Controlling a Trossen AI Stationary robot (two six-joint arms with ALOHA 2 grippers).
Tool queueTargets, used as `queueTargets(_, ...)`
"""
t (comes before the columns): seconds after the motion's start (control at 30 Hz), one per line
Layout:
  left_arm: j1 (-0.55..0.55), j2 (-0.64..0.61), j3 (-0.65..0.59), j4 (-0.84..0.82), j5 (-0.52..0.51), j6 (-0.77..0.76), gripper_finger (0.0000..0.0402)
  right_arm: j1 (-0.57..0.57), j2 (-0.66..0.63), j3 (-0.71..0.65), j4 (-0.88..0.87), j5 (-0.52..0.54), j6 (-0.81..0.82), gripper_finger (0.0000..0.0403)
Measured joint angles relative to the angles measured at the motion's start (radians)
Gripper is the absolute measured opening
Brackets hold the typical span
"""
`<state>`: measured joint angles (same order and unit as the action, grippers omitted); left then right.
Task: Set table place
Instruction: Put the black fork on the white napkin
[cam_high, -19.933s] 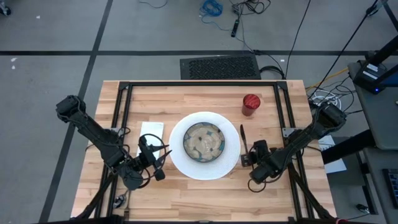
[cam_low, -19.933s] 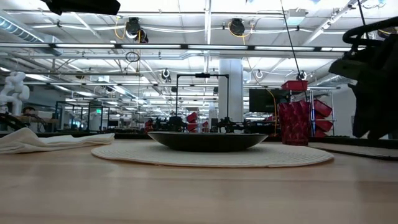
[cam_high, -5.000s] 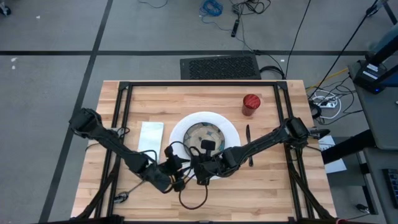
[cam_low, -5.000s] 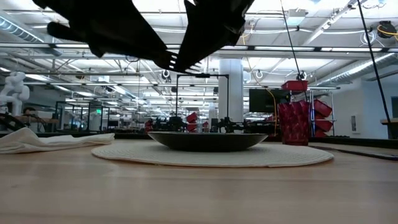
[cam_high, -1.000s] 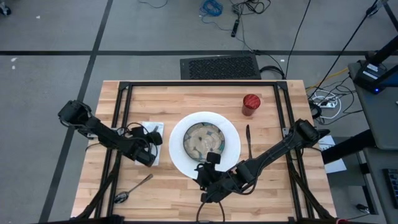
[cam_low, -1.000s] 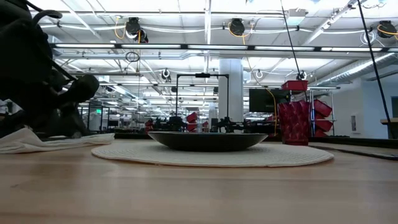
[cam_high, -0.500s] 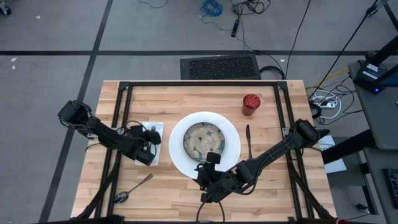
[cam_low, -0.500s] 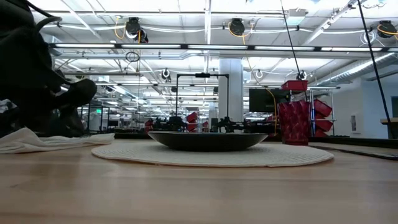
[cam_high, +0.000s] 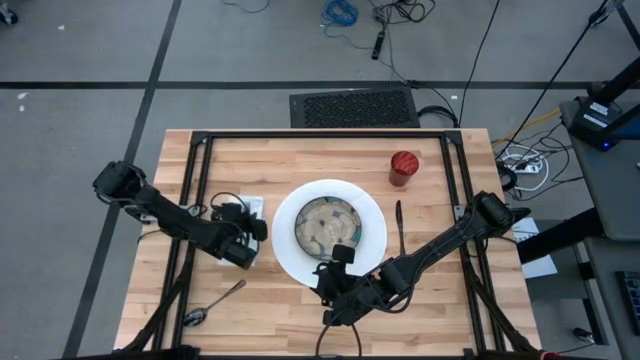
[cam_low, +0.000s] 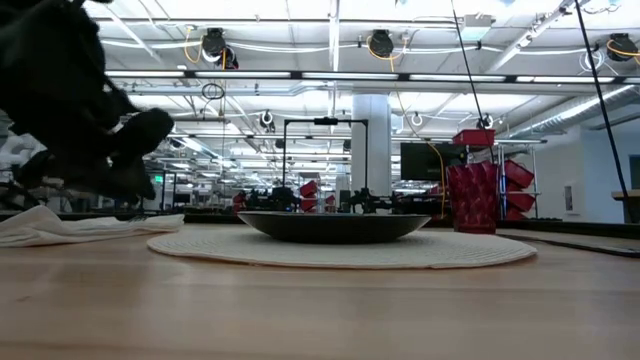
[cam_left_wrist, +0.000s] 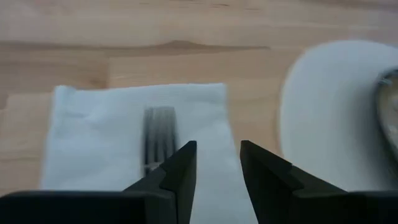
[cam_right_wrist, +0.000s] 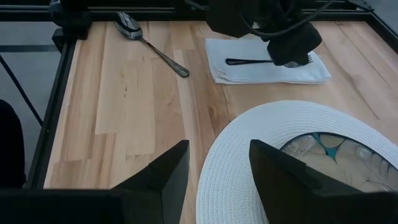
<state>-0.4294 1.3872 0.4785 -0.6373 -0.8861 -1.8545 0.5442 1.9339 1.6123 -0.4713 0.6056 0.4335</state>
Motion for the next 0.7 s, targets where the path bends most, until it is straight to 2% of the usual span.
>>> queueTargets(0.2, 0.011, 0.008, 0.04, 0.011, 0.081, 0.133, 0.0109, 0.0, 0.0, 0.0, 0.007, 0.0, 0.0, 0.0155)
queueTargets(0.53, 0.013, 0.097, 0.039, 0.004, 0.195, 0.143, 0.0109, 0.0, 0.0, 0.0, 0.013, 0.0, 0.0, 0.0155)
queueTargets(0.7, 0.013, 0.095, 0.039, -0.006, 0.209, 0.163, 0.0109, 0.0, 0.0, 0.0, 0.013, 0.0, 0.0, 0.0155)
